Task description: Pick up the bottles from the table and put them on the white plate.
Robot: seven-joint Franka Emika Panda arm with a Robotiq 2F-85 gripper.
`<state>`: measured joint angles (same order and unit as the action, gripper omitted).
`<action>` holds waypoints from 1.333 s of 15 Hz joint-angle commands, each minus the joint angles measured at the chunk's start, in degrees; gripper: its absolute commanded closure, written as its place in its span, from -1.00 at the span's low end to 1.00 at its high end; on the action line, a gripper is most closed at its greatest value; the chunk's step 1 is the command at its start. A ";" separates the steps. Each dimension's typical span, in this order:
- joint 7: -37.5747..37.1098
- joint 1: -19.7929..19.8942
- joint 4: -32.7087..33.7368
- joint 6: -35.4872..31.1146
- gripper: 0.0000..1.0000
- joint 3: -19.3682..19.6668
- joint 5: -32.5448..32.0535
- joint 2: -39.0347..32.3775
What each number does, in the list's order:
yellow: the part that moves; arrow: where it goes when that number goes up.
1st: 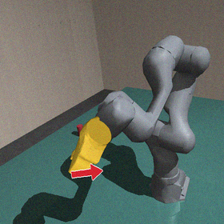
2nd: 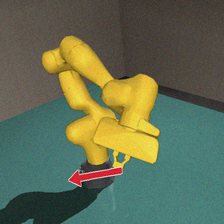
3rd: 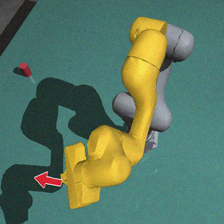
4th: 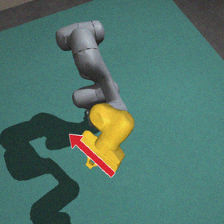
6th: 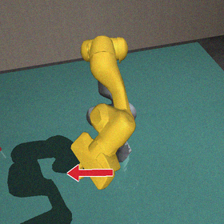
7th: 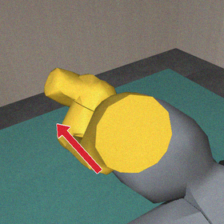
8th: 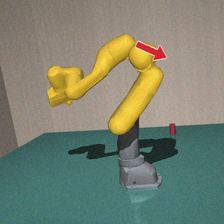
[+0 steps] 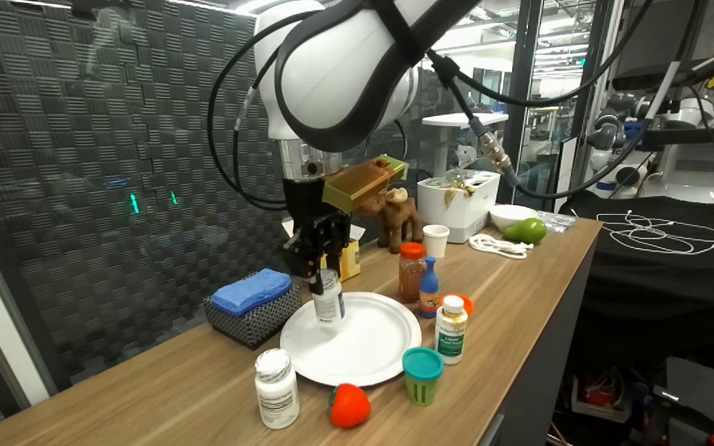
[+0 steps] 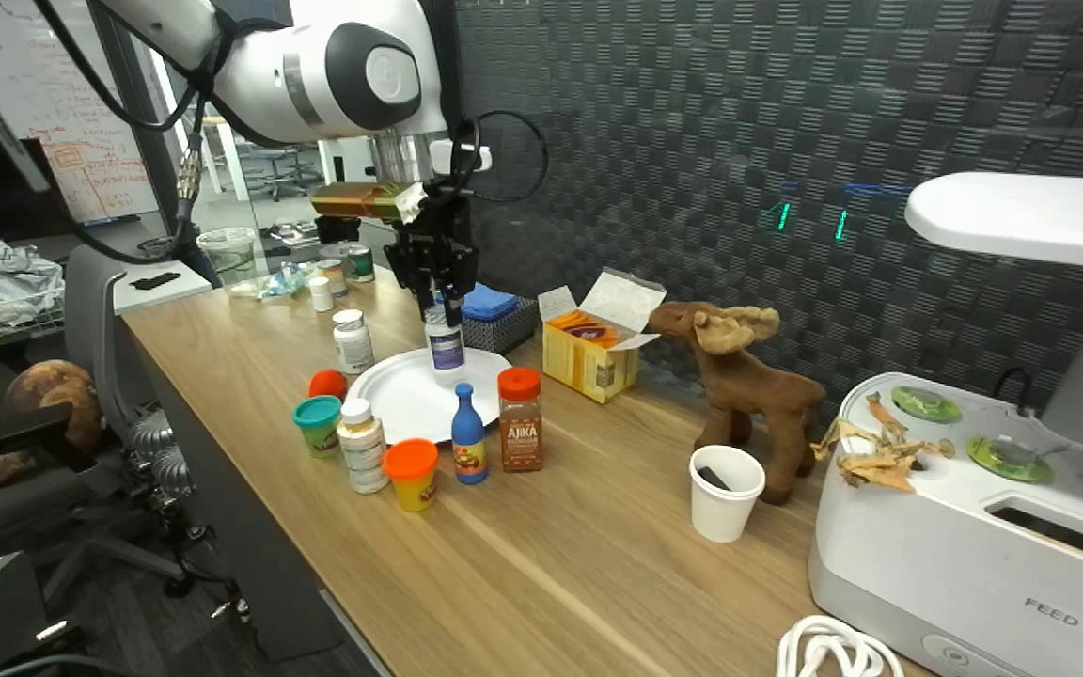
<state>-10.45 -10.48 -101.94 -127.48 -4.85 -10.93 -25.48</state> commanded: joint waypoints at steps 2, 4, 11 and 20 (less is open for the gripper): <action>1.58 0.06 -0.27 -5.13 0.60 0.06 1.13 -0.86; 2.58 0.45 -0.40 -5.98 0.60 -0.21 1.92 -1.37; 4.36 0.75 -2.01 -7.19 0.60 -0.25 3.79 -1.55; 2.61 -0.10 -6.28 -8.76 -0.82 0.55 3.05 2.50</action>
<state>-7.26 -9.83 -104.71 -135.36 -4.83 -7.57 -27.42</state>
